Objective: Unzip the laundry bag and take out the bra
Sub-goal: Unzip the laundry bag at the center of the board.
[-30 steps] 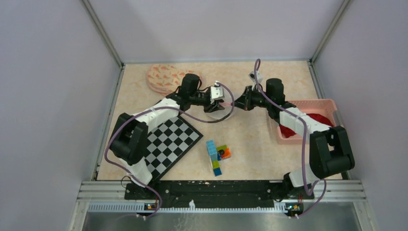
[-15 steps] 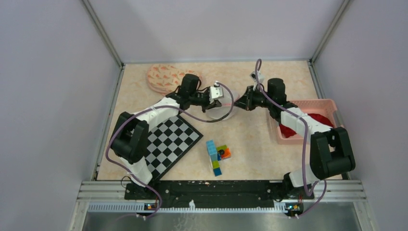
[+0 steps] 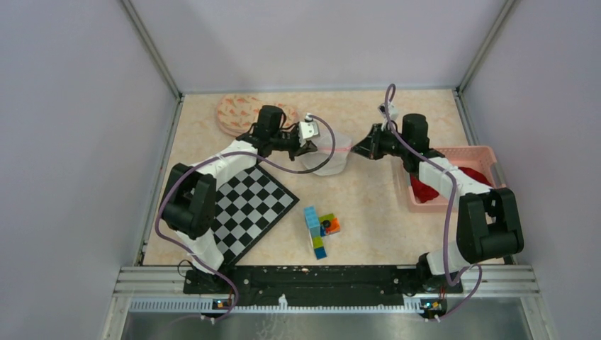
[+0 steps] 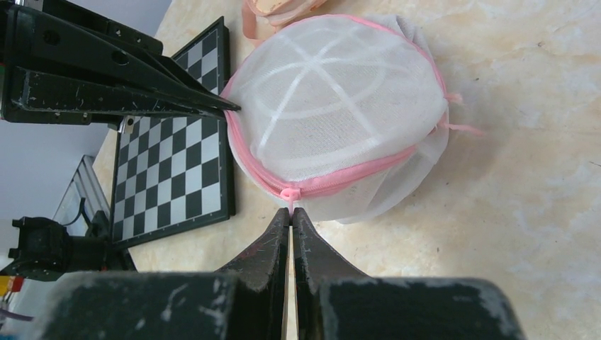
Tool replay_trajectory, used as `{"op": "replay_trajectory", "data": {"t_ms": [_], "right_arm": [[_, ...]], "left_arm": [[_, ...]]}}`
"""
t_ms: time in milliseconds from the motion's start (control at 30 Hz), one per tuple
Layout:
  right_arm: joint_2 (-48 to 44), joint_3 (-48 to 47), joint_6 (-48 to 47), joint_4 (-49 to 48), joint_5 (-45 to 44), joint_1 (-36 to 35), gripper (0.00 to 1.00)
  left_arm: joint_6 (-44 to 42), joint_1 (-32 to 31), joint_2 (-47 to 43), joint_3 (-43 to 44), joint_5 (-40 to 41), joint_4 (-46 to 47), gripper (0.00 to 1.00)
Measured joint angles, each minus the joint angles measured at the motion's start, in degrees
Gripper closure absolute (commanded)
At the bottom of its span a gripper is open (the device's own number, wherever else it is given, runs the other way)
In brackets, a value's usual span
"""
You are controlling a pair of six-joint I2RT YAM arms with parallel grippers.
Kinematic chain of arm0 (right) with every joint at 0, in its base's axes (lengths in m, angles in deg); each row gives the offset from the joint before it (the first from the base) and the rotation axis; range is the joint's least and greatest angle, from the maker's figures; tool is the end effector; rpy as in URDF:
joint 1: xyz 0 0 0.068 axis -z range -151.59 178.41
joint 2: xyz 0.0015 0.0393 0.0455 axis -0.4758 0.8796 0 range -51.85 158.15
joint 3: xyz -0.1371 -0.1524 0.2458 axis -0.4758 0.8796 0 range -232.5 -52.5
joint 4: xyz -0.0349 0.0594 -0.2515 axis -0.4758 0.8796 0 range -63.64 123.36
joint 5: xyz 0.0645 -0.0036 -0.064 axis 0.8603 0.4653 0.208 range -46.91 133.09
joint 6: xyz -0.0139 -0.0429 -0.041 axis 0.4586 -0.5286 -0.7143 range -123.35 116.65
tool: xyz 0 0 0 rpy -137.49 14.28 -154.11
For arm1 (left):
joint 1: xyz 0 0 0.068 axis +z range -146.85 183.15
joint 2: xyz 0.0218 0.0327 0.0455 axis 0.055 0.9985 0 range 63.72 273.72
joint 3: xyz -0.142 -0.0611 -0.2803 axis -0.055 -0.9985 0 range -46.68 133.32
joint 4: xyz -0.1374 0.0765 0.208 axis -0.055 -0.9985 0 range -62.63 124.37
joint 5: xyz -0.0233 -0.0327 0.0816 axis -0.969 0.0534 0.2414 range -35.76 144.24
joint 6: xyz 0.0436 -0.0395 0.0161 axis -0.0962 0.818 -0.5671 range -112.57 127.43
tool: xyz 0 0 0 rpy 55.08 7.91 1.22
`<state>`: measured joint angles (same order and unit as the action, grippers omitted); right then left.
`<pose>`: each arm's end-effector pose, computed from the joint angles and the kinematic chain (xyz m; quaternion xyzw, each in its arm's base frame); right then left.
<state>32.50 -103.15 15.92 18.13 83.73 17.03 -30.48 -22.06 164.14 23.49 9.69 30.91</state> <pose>0.3116 0.0931 0.2923 -0.1304 0.8038 0.4156 0.4052 0.3540 -0.2022 0.2907 0.5794 0.6017 -0.2840 0.4707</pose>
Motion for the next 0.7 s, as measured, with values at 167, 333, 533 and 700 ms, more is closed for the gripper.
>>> {"op": "replay_trajectory", "data": {"t_ms": [167, 333, 533, 700], "right_arm": [[0.0, 0.0, 0.35, -0.31, 0.13, -0.35, 1.0], [0.0, 0.0, 1.36, -0.74, 0.22, -1.81, 1.0], [0.0, 0.0, 2.03, -2.34, 0.42, -4.07, 1.0], [0.0, -0.04, 2.43, -2.89, 0.46, -5.2, 1.0]], "left_arm": [[-0.17, 0.0, 0.0, 0.0, -0.31, -0.02, 0.66], [0.35, 0.07, -0.37, -0.39, -1.49, 0.63, 0.54], [0.48, -0.37, -3.39, -3.02, -3.58, 3.96, 0.5], [-1.46, -3.08, -4.04, -3.06, -4.02, 4.96, 0.5]]}}
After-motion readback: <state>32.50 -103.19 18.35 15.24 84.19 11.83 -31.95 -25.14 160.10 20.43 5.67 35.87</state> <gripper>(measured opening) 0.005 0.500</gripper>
